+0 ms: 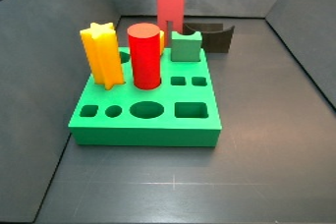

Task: Pick up the double-square object. Move up. Move to above the board. Insert the double-square object.
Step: Pick up the double-square object.

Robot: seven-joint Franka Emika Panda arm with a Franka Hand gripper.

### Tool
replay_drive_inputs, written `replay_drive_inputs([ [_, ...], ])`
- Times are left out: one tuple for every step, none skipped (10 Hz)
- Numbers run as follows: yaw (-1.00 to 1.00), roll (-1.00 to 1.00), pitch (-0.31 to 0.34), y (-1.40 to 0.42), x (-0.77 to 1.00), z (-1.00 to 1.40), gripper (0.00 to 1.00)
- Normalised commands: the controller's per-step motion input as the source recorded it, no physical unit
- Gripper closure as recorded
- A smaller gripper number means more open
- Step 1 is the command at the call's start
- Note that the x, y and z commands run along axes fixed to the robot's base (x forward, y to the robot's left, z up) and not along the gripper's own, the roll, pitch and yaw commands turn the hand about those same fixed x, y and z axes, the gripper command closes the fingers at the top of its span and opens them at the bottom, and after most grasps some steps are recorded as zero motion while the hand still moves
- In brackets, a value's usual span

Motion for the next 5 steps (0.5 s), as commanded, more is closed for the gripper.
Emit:
replay_drive_inputs([
  [0.00,-0.02,-0.007,0.00,0.00,-0.03,0.00],
  [-0.19,0.00,0.000,-0.21,0.49,-0.23,0.00],
  [-0.37,-0.04,0.000,-0.31,0.66,-0.25,0.00],
  [-0.60,-0.13,-0.026,-0.21,0.40,-0.07,0.00],
  [-0.67,-0.21,-0.041,-0.14,0.32,0.00,0.00],
])
